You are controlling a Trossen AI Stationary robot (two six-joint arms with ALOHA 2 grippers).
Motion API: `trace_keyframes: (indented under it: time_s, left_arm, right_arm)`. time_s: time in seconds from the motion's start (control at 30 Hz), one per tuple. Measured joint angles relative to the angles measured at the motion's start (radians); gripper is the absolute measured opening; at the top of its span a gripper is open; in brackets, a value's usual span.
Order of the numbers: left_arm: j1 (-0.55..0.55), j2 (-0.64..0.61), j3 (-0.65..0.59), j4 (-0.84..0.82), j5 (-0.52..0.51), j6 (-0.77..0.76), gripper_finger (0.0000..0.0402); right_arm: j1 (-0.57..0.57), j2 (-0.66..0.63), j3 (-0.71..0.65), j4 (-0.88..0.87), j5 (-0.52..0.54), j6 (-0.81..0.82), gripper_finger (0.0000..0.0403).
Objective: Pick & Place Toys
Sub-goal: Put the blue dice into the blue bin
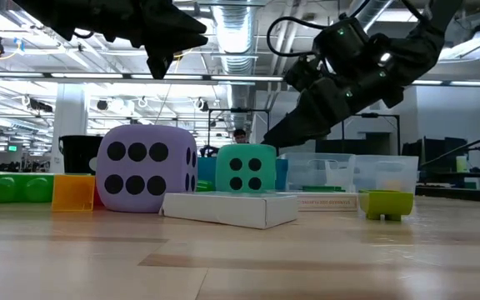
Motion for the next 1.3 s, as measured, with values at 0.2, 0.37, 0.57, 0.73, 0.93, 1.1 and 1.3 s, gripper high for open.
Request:
trace_keyframes:
  time_s: [0.2,0.37,0.57,0.73,0.93,1.1,1.3]
  left_arm:
    - [0.000,0.000,0.000,0.000,0.000,0.000,0.0076]
    - [0.000,0.000,0.000,0.000,0.001,0.000,0.0076]
    - [0.000,0.000,0.000,0.000,0.001,0.000,0.0076]
    - [0.000,0.000,0.000,0.000,0.001,0.000,0.0076]
    - [0.000,0.000,0.000,0.000,0.001,0.001,0.0076]
    - [0.000,0.000,0.000,-0.001,0.001,0.002,0.0076]
    - [0.000,0.000,0.000,-0.001,0.001,0.003,0.0076]
  right_arm:
    - [0.030,0.000,0.000,-0.002,0.053,0.032,0.0400]
    - [0.037,0.000,0.000,-0.018,0.134,0.065,0.0400]
    - [0.036,0.000,0.000,-0.018,0.162,0.095,0.0400]
    - [0.050,0.000,0.000,-0.018,0.161,0.095,0.0400]
    - [0.070,0.000,0.000,-0.014,0.161,0.098,0.0400]
    - [0.069,0.001,0.015,-0.017,0.161,0.112,0.0400]
    - [0.069,0.083,0.111,-0.042,0.165,0.104,0.0400]
